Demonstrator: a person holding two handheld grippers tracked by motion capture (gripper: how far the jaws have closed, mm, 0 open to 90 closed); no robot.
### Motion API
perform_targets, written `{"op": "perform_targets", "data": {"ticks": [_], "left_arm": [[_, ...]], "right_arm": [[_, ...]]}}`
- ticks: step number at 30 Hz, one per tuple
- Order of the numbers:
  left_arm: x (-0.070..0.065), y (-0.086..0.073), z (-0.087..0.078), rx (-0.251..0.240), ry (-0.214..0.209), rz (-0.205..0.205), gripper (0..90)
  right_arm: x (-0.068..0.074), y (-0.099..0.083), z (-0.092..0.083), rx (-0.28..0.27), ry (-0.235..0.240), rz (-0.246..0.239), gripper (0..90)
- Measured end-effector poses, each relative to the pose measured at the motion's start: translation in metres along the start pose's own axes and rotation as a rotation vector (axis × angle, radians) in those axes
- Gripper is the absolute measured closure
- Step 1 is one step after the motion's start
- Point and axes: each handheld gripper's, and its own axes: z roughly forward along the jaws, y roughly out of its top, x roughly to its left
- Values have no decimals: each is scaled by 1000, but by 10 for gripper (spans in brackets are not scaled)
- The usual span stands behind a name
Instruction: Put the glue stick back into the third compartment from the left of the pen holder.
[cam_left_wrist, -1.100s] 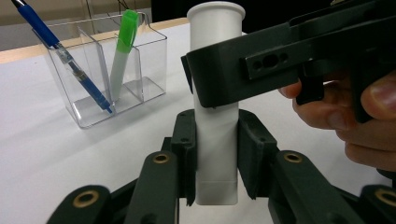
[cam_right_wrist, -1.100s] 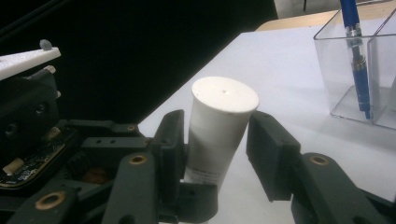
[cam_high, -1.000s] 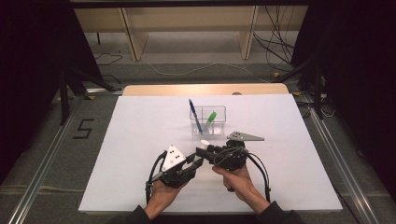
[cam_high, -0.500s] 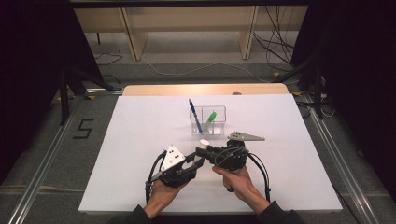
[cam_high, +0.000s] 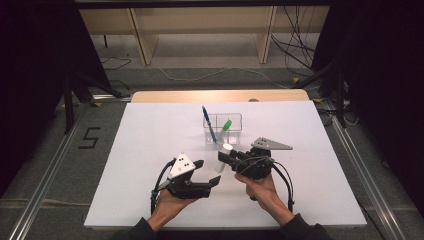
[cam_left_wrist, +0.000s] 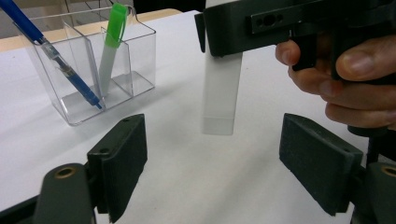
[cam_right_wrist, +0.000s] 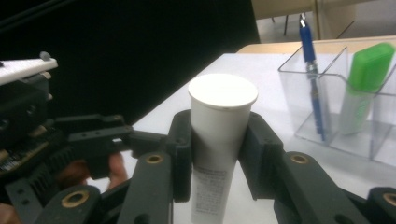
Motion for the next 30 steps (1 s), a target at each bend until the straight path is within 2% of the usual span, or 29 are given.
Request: {"op": "perform_targets", "data": {"ticks": [5, 7, 11, 17, 30], "left_arm": [[9, -2, -8, -4, 13, 11, 230], [11, -2, -11, -6, 29, 25, 230], [16, -3, -18, -17, 33, 23, 230], [22, -6, -24, -10, 52, 42, 228], [29, -14, -36, -9, 63, 22, 217]], "right_arm": [[-2, 2, -3, -10, -24, -32, 677], [-3, 2, -5, -8, -32, -32, 677], [-6, 3, -7, -12, -50, -46, 678], [-10, 4, -9, -15, -81, -66, 677], [-19, 6, -14, -30, -126, -83, 677]]}}
